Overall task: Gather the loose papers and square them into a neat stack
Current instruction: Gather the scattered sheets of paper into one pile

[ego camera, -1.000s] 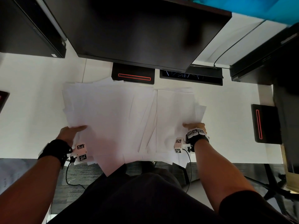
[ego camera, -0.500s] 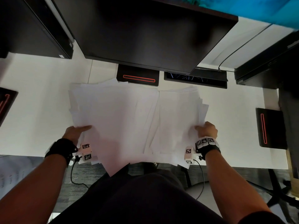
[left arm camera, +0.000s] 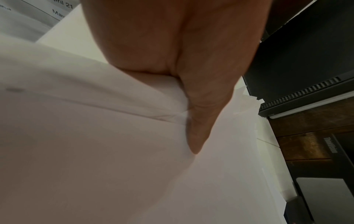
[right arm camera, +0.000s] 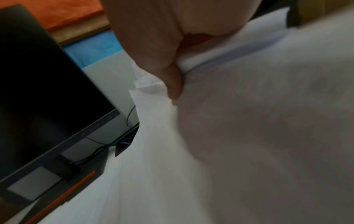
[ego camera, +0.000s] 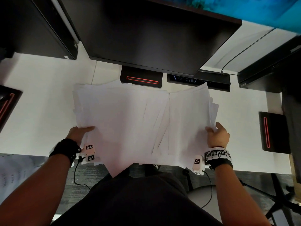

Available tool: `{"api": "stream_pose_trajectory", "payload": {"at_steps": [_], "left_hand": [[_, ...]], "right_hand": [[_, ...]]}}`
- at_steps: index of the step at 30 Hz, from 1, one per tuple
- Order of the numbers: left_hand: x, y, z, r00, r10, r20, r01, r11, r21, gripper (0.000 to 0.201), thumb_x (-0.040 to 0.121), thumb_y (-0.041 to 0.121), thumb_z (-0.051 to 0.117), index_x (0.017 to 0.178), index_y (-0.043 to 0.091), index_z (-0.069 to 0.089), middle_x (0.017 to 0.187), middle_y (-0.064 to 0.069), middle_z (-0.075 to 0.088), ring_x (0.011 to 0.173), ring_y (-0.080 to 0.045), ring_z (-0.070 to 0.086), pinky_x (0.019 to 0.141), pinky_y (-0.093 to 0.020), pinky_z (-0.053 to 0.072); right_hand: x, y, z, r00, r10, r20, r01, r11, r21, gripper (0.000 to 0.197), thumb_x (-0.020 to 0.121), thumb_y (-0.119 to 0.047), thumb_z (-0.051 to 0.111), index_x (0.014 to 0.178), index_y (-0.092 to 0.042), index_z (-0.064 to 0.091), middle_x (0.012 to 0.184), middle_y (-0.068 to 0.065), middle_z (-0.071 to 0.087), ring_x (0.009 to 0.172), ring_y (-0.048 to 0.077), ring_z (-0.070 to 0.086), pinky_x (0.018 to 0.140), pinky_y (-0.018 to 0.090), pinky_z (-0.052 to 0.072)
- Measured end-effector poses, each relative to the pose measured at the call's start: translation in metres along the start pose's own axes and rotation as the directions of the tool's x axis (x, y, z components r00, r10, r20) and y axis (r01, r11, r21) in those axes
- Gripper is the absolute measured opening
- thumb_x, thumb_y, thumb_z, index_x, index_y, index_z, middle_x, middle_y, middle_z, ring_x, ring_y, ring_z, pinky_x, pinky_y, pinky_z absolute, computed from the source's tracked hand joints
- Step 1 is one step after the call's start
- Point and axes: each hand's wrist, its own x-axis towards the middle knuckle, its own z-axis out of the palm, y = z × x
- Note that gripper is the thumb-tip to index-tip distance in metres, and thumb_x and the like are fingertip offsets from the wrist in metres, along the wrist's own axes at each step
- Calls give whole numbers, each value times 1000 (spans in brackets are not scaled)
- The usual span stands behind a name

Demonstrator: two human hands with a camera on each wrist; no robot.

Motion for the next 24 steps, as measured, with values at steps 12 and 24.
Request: {"api": "stream_pose_trajectory", "payload": {"at_steps": [12,24], "left_hand": [[-11,0,-2,1000,-27,-9,28,998,63,47,70,25,90,112,8,77,108,-17,77,106,-41,70,100,-59,52],[-13,-1,-4,999,-42,-6,43,999,30,44,59,30,95,97,15,79,108,-15,77,111,-42,69,102,-63,49]], "right_hand": [[-16,-19,-55,972,-193,-135,193,981,-8,23,93,-25,66,101,-5,75,85,31,72,80,49,64,72,42,48],[-35,-33,-119,931,-229,-284,270,956,114,26,92,-17,70,113,-3,75,90,27,74,78,35,68,80,41,54]]}}
